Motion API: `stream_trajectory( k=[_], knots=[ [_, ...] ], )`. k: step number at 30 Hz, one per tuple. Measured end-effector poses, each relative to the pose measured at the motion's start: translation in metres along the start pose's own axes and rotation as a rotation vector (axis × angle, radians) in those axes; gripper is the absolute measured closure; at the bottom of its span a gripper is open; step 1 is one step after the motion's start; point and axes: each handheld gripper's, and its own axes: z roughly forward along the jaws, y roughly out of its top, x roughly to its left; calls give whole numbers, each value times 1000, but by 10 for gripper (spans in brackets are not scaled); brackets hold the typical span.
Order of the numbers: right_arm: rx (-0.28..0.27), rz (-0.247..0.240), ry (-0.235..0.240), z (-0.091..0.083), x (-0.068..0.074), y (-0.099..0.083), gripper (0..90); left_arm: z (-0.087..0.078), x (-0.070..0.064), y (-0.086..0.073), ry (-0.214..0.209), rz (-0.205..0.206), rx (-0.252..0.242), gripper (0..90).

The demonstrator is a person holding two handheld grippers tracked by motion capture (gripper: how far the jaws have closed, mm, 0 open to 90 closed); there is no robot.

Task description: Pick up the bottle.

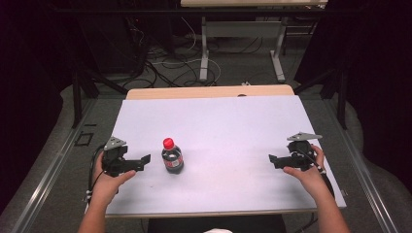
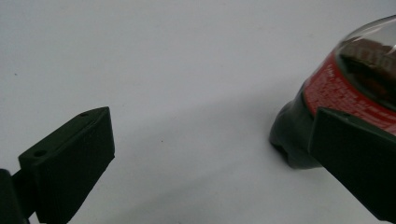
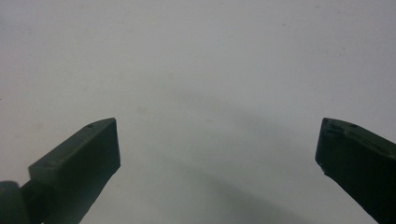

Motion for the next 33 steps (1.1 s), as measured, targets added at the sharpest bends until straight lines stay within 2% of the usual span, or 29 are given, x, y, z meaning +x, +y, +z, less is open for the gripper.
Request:
stream_trajectory(
  k=[1,2,3,4,8,11,14,15,18,21,26,28,29,30,33],
  knots=[
    [1,4,5,-2,1,1,0,-5,-4,3,-11,-1,-28,5],
    [0,2,4,-4,1,2,0,-5,-4,3,-11,-1,-28,6],
    [-4,-2,10,-6,1,2,0,-10,-8,7,-36,6,-40,6],
    [-4,3,19,-7,2,3,0,-10,-8,7,-36,6,-40,6],
    [-17,1,22,-10,6,5,0,-15,-19,13,-67,47,-56,6],
    [-50,-9,26,-13,13,8,0,-17,-32,16,-95,78,-74,6],
    [-56,-21,24,-13,17,9,0,-17,-37,18,-118,101,-76,13],
    [-60,-32,31,-13,19,10,0,-15,-44,19,-135,116,-57,16],
    [-56,-41,32,-13,23,10,0,-11,-49,19,-143,134,-43,24],
    [-50,-50,39,-10,26,9,0,-3,-54,17,-161,128,-59,36],
    [-41,-53,47,-6,30,8,0,12,-60,11,-157,126,-63,74],
    [-40,-58,48,-5,32,8,0,17,-61,10,-171,129,-49,82],
    [-40,-56,55,-4,32,8,1,19,-62,9,-169,129,-48,98],
    [-43,-63,54,-3,32,8,1,25,-65,8,-163,147,-38,114],
    [-41,-65,57,-3,33,8,2,33,-67,7,-165,147,-24,124]
  ],
)
